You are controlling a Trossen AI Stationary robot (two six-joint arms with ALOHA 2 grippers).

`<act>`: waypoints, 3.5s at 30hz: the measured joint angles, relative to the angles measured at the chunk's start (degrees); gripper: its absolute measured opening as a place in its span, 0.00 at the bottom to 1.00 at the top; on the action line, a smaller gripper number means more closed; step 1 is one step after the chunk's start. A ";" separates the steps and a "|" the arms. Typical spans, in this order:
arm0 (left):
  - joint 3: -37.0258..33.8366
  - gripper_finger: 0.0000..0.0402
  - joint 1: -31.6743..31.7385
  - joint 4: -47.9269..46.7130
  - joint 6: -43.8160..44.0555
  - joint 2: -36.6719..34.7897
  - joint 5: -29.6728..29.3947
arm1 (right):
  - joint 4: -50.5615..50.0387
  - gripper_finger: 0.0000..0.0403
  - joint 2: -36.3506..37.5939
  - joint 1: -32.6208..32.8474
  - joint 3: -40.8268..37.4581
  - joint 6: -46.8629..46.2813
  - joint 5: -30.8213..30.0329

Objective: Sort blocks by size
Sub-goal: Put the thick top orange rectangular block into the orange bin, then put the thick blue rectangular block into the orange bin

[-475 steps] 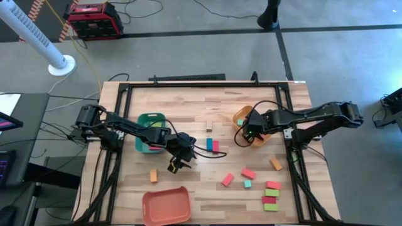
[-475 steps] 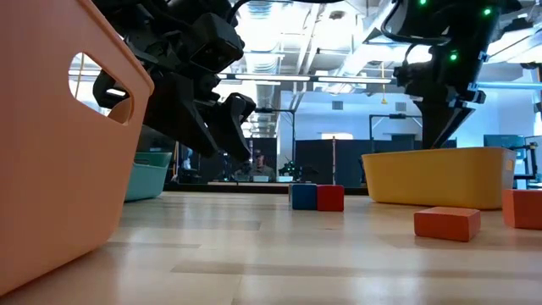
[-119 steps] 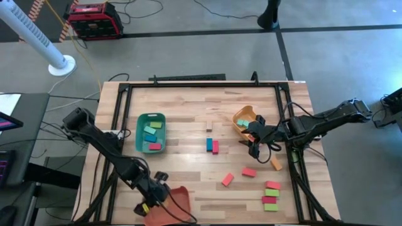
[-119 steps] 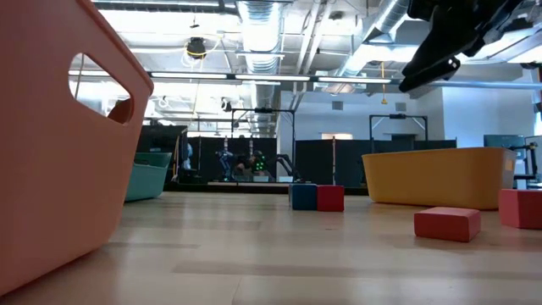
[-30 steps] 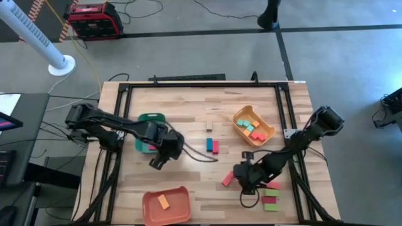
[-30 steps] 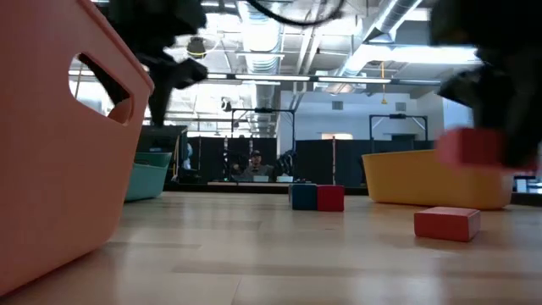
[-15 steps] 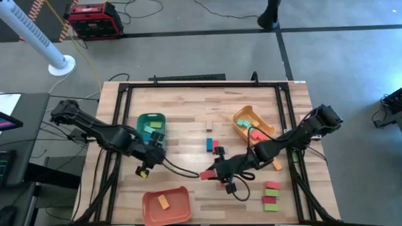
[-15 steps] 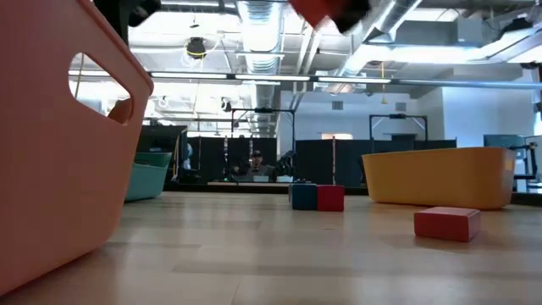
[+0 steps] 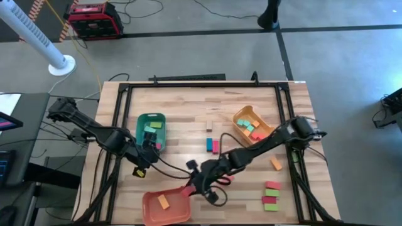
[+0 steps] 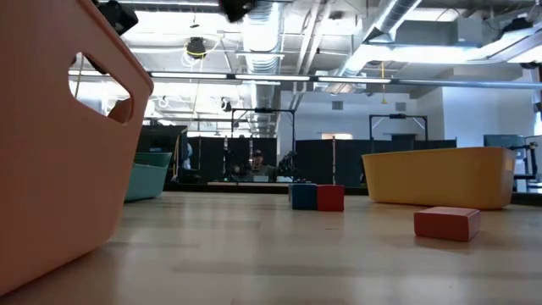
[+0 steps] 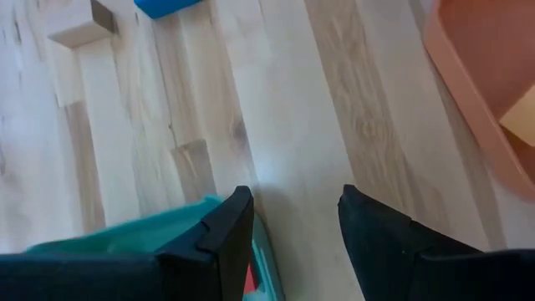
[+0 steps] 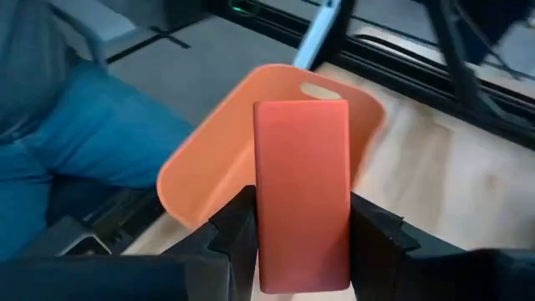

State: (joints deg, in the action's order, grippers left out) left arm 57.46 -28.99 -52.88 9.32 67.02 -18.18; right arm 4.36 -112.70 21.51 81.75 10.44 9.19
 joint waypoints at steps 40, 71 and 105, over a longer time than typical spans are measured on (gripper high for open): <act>-2.37 0.41 1.19 12.81 -12.09 0.04 -2.99 | -18.06 0.61 -8.41 -1.23 16.37 1.44 3.45; 9.03 0.41 35.39 33.82 -54.09 27.45 27.13 | -67.44 0.61 8.41 20.72 16.45 -45.22 -35.35; 24.96 0.41 32.06 24.44 -68.68 50.32 26.89 | -76.38 0.61 8.39 29.17 16.40 -66.09 -47.09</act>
State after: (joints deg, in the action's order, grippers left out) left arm 82.42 3.07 -28.44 -59.36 117.34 8.71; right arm -72.02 -104.31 50.68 98.15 -55.66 -37.90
